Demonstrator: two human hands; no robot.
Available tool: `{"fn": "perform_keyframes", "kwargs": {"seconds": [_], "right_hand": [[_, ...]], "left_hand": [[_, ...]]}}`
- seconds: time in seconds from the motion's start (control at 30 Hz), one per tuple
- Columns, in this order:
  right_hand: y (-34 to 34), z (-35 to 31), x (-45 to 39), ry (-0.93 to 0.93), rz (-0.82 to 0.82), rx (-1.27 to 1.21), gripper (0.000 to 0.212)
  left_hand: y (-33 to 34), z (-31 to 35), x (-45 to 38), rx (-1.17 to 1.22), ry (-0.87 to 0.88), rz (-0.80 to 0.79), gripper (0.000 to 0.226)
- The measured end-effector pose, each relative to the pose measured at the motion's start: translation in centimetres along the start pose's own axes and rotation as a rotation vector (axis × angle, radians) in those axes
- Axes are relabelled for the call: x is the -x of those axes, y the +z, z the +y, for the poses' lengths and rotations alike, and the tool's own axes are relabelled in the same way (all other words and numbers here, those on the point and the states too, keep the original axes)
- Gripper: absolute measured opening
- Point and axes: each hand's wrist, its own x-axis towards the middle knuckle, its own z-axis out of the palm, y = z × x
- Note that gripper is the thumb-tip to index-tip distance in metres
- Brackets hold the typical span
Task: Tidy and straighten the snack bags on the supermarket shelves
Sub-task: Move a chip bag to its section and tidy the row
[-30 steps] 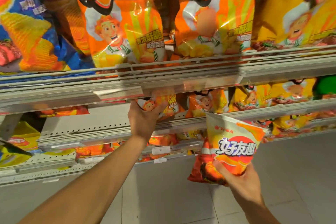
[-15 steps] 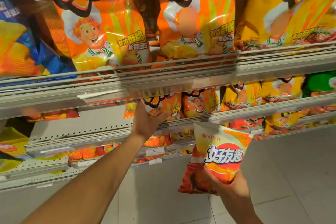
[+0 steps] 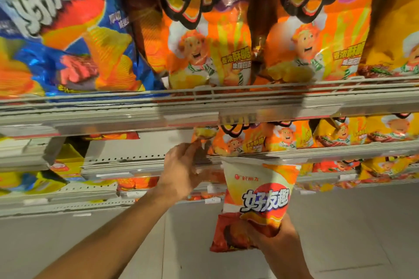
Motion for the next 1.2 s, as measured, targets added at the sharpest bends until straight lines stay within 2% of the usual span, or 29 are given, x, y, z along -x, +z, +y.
{"fn": "perform_keyframes", "kwargs": {"seconds": [0.1,0.17,0.3,0.4,0.57,0.73,0.9,1.07,1.2], "right_hand": [[3.7,-2.3,-0.1,0.052,-0.139,-0.058,0.066],[6.6,-4.5,-0.5,0.069,-0.216,-0.067,0.066],[11.7,-8.7,-2.3,-0.036,-0.201,-0.070,0.057],[14.7,-11.3,-4.3,-0.085,-0.188,-0.045,0.048],[19.1,-14.8,-9.1,-0.117,-0.077,0.123,0.056],[22.4,-14.9,-11.7,-0.100,-0.040,0.250,0.046],[23.2,-12.3,-11.0,-0.069,0.041,0.274,0.078],[23.1,-11.7,-10.7,-0.096,0.027,0.264,0.086],[22.4,-11.5,-10.9,-0.098,-0.059,0.328,0.096]], "left_hand": [[-1.9,-4.7,2.9,-0.243,0.006,0.052,0.066],[-2.9,-7.5,4.3,-0.339,-0.062,0.060,0.071],[-4.8,-11.5,6.0,-0.421,-0.217,-0.031,0.085],[-5.3,-13.2,6.7,-0.516,-0.172,-0.090,0.088],[-5.0,-13.5,7.1,-0.610,-0.124,-0.099,0.093],[-4.6,-13.9,7.4,-0.532,-0.115,-0.058,0.099],[-4.3,-14.2,7.2,-0.562,-0.128,-0.071,0.102],[-4.0,-14.2,7.1,-0.564,-0.151,-0.079,0.103],[-4.1,-13.9,7.0,-0.552,-0.160,-0.098,0.105]]}}
